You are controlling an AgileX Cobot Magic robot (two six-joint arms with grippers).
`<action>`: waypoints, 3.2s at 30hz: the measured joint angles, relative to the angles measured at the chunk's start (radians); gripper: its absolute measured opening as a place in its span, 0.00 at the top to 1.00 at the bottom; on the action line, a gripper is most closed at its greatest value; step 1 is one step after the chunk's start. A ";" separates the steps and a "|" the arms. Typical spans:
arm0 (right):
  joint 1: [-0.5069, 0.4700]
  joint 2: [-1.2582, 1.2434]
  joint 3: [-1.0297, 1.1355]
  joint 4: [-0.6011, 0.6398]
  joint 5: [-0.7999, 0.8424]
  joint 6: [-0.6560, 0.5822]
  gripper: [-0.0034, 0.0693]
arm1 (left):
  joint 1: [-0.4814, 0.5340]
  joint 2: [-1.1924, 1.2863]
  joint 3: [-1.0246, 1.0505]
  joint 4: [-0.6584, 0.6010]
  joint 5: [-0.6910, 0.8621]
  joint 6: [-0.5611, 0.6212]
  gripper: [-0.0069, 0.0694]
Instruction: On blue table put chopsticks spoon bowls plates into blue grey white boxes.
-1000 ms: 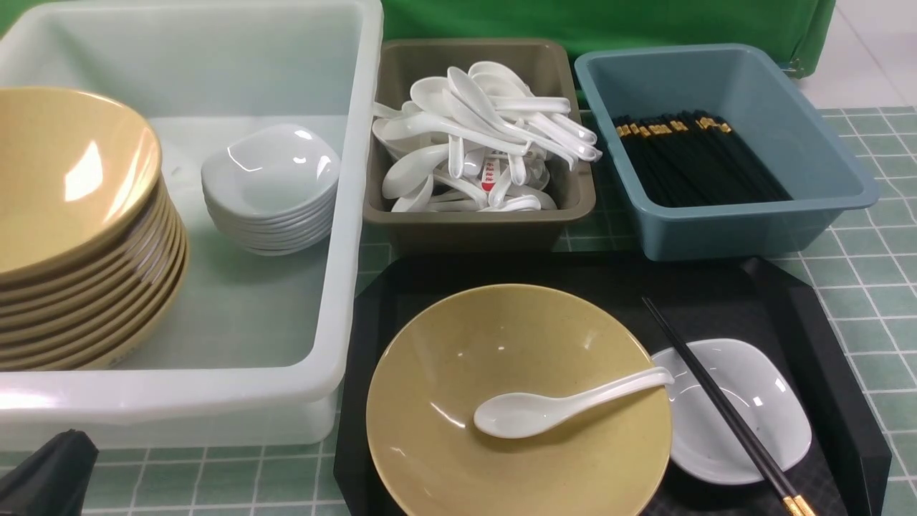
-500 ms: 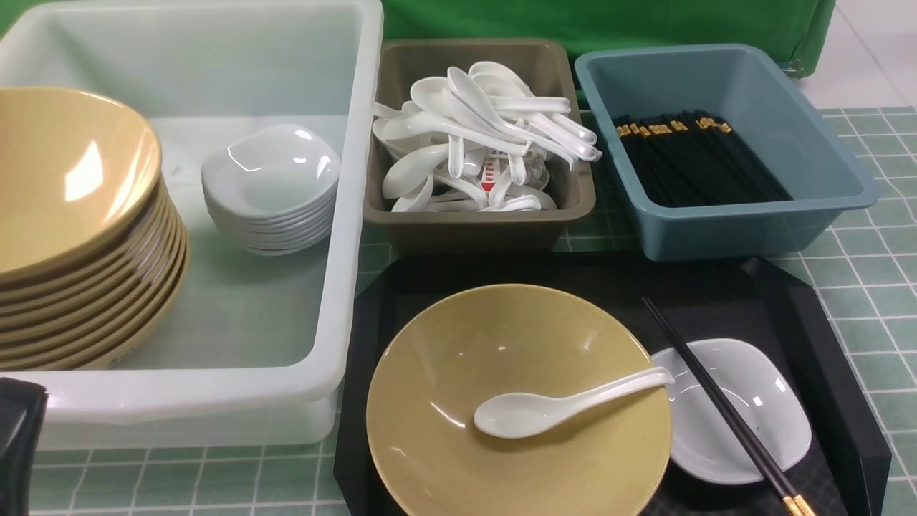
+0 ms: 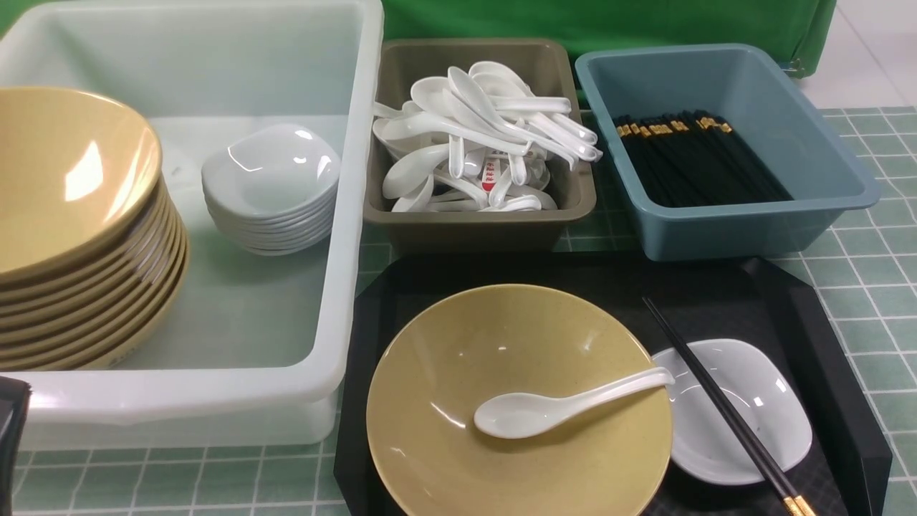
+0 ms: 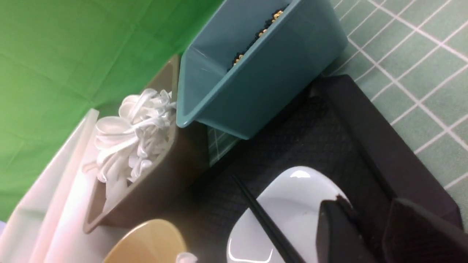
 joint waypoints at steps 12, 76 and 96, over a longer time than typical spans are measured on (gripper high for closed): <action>0.005 0.303 -0.473 -0.008 0.316 -0.541 0.90 | 0.000 0.272 -0.421 0.448 0.441 0.206 0.92; 0.286 1.571 -1.478 -0.572 0.481 -0.369 0.73 | -0.661 1.592 -1.448 0.885 0.425 0.382 0.92; 0.200 2.144 -2.120 -0.447 0.808 -0.553 0.26 | -0.480 1.453 -1.431 0.898 0.800 0.367 0.92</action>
